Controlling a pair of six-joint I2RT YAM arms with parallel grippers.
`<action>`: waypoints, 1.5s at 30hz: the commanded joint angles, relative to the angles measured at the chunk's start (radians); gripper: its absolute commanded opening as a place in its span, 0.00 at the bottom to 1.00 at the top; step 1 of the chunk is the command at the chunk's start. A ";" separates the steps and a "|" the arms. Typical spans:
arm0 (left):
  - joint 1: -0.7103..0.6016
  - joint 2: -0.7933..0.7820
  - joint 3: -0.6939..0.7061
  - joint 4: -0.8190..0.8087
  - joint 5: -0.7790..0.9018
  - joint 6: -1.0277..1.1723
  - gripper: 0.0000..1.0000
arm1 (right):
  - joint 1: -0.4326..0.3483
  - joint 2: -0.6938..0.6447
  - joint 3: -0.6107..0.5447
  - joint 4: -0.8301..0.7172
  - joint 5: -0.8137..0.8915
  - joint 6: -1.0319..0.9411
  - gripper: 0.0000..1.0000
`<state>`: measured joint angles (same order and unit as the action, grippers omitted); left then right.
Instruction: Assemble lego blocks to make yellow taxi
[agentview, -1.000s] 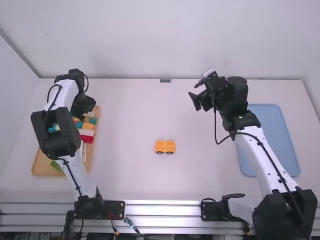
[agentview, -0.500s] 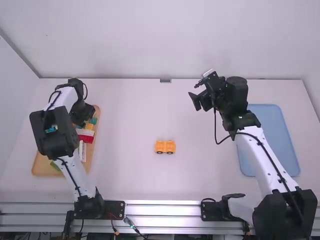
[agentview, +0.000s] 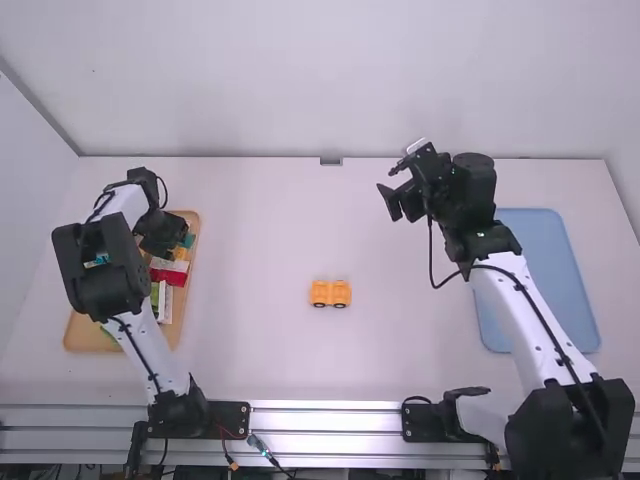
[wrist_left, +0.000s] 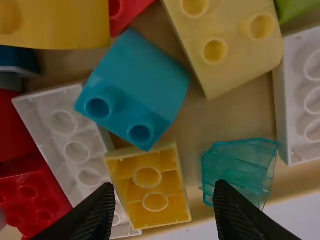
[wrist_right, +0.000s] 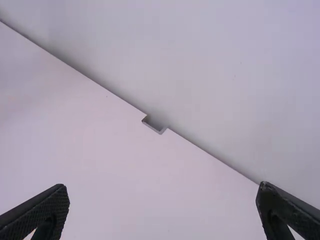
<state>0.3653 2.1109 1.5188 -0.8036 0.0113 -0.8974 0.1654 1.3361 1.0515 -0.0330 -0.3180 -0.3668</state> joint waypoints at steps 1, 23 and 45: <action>-0.007 -0.033 -0.018 -0.007 0.000 0.004 0.50 | -0.002 -0.015 0.015 0.002 0.002 0.000 0.99; -0.006 -0.033 -0.077 0.051 -0.026 0.051 0.41 | -0.002 -0.015 0.015 0.002 0.002 0.001 0.99; -0.006 -0.034 0.008 -0.086 -0.076 0.095 0.40 | -0.002 -0.015 0.014 -0.001 0.002 0.003 0.99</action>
<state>0.3637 2.0998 1.5368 -0.8829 -0.0566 -0.8131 0.1654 1.3361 1.0515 -0.0338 -0.3183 -0.3687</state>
